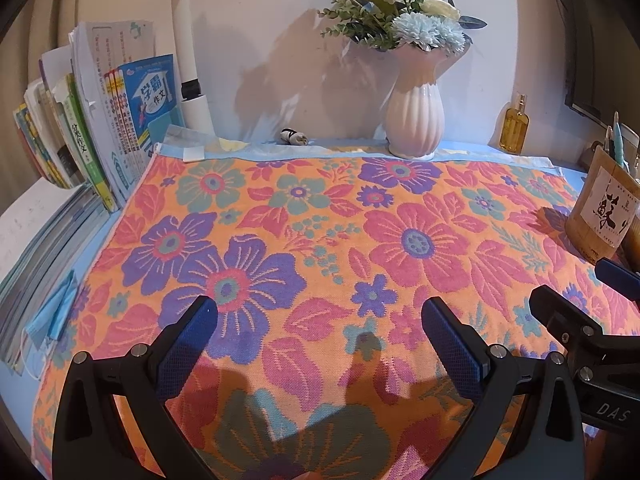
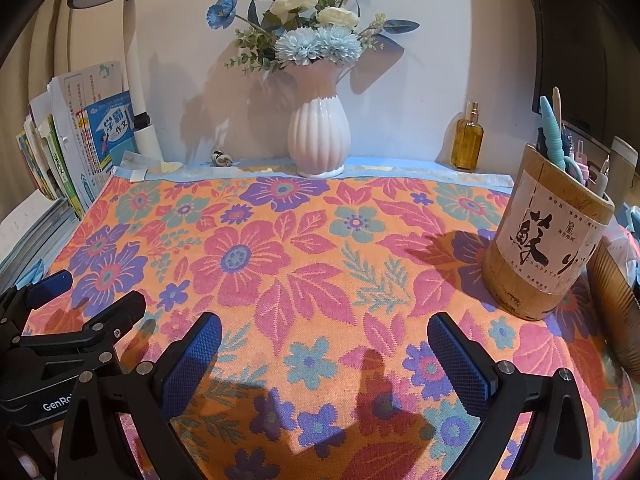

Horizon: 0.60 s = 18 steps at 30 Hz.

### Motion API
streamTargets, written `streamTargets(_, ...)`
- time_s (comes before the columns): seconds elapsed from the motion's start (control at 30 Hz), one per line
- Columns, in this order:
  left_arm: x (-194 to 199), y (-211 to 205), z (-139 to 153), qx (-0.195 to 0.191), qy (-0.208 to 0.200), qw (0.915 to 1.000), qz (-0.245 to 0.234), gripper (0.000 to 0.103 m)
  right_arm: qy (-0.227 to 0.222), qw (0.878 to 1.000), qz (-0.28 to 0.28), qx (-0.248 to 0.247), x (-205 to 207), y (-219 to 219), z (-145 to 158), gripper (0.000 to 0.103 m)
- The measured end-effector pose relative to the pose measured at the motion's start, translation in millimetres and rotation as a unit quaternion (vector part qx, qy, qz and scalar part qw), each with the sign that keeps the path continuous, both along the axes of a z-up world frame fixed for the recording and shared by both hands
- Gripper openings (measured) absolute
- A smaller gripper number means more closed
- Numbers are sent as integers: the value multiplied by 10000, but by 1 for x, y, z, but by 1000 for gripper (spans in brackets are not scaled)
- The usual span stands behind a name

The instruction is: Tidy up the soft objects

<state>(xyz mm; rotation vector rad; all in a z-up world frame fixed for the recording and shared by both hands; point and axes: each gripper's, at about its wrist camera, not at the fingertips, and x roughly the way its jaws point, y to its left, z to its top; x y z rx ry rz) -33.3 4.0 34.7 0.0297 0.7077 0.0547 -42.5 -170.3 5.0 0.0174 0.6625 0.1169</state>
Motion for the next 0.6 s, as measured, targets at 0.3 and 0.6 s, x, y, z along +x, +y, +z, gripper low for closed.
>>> streamTargets(0.3, 0, 0, 0, 4, -2, 10000, -1, 102, 30, 10000, -1, -24, 1, 1, -1, 103)
streamTargets(0.6, 1, -1, -1, 26, 32, 10000, -6, 102, 18, 10000, 15, -26, 0, 2, -2, 103)
